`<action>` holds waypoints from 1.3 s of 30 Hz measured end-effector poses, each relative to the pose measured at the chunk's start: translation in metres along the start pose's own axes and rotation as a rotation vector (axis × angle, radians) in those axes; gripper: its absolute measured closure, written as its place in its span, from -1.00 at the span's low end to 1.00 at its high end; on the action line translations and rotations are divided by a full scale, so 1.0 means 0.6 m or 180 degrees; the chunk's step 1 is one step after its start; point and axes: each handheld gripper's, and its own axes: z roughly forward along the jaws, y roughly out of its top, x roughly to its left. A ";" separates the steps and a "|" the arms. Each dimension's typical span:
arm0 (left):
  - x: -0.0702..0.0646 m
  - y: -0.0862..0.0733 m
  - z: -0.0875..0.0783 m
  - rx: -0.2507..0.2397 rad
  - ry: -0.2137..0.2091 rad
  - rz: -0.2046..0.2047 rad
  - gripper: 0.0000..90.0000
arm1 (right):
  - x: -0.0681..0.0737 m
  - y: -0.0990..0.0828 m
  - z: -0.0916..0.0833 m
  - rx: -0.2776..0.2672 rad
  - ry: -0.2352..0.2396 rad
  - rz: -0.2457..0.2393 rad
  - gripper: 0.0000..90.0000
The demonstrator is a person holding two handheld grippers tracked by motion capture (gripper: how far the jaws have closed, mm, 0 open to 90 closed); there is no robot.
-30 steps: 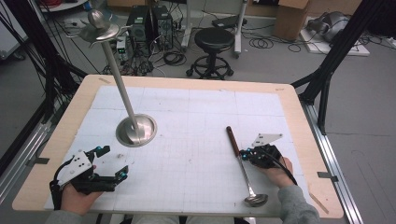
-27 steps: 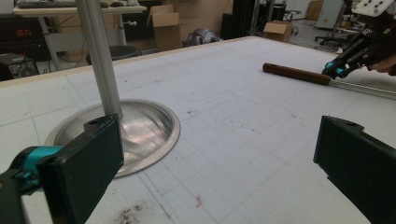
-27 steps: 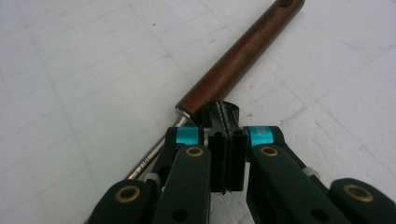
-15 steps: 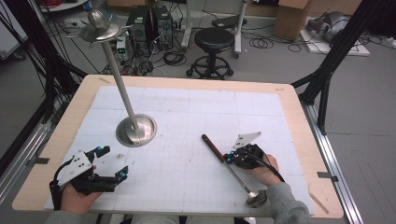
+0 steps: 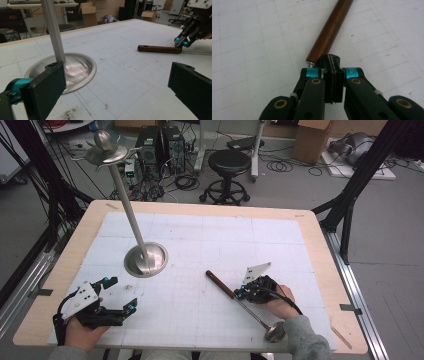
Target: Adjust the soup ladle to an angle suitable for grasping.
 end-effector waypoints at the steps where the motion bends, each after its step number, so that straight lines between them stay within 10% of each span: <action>1: 0.000 0.000 0.000 -0.0006 0.0001 -0.0002 -0.96 | -0.001 0.001 -0.004 -0.0057 -0.0034 0.0016 1.00; 8: -0.001 0.004 -0.001 -0.0042 -0.0007 0.0001 -0.96 | 0.007 0.003 -0.036 -0.0275 -0.0075 0.0232 1.00; 16: -0.001 0.006 0.004 -0.0045 -0.0041 0.0011 -0.96 | 0.051 -0.004 -0.050 -0.0002 0.0150 -0.0190 1.00; 39: 0.000 0.012 0.015 -0.0077 -0.0080 0.0013 -0.96 | 0.071 -0.041 -0.058 0.0594 0.0398 -0.0429 1.00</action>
